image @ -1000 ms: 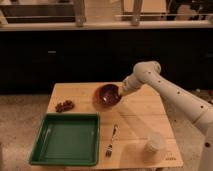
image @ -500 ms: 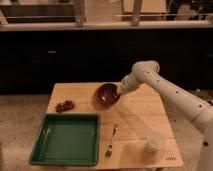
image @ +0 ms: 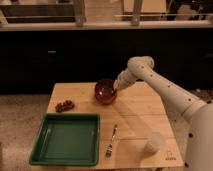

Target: Stack bowls into tray

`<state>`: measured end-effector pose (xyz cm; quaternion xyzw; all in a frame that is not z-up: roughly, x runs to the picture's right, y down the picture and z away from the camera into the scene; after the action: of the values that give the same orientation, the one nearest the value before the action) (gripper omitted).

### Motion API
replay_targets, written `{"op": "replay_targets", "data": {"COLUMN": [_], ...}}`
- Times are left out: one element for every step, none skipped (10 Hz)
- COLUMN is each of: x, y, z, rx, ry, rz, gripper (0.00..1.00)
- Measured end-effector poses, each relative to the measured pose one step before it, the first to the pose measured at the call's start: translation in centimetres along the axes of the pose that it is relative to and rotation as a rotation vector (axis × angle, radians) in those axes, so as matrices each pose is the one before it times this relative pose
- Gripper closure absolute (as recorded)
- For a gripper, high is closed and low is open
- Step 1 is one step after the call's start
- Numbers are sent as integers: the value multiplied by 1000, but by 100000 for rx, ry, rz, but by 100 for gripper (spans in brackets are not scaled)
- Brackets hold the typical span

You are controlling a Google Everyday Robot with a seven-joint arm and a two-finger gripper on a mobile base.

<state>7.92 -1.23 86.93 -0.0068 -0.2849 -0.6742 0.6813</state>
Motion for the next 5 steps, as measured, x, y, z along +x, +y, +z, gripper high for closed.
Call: {"op": "replay_targets", "data": {"x": [459,322,181,19,-93], "y": [-26,9,51,197,241], "z": [301,233,166,515,416], "rx": [173,124,104,169,21], "ry": [-549,-457,-505,-1717,-937], "rz": [739,344,249,606,540], "gripper": [98,98,98,98,98]}}
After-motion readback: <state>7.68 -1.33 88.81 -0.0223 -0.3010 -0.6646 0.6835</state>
